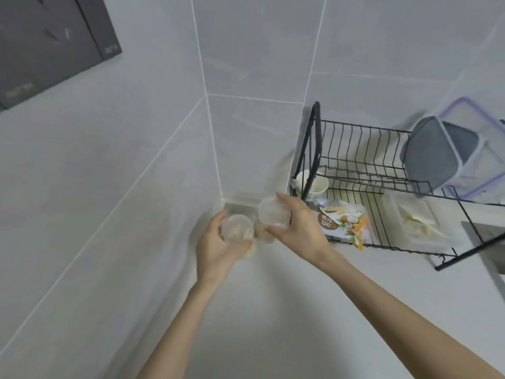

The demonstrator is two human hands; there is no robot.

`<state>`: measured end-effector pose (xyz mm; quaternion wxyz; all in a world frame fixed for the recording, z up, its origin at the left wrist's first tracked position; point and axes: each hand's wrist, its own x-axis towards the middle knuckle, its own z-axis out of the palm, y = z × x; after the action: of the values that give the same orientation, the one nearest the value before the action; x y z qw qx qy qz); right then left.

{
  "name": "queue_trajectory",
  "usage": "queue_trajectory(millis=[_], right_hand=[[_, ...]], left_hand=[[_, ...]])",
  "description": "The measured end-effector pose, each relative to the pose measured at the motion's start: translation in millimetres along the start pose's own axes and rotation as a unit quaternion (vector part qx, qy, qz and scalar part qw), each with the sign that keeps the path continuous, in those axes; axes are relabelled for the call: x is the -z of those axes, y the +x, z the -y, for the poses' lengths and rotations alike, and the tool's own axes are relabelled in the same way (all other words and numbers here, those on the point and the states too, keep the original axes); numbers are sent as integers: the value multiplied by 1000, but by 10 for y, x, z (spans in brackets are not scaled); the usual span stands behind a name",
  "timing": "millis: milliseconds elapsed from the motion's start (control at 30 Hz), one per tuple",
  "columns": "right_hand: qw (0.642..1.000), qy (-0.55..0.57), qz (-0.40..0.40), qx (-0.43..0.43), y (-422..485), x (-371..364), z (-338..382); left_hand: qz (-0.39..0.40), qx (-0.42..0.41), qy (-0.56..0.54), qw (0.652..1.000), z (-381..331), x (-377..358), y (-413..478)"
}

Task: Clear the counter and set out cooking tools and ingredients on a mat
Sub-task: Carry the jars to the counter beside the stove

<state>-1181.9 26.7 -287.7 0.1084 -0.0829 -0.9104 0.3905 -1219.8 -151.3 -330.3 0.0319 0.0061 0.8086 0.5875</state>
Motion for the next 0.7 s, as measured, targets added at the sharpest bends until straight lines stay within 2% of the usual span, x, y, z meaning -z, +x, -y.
queue_trajectory(millis=[133, 333, 700], right_hand=[[995, 57, -64, -42, -437, 336, -29], [971, 154, -157, -97, -1223, 1019, -162], [939, 85, -303, -138, -3062, 2384, -719]], left_hand=[[41, -49, -22, 998, -230, -76, -269], [146, -127, -48, 980, -684, -368, -807], [343, -228, -36, 911, -1420, -1605, -2299]])
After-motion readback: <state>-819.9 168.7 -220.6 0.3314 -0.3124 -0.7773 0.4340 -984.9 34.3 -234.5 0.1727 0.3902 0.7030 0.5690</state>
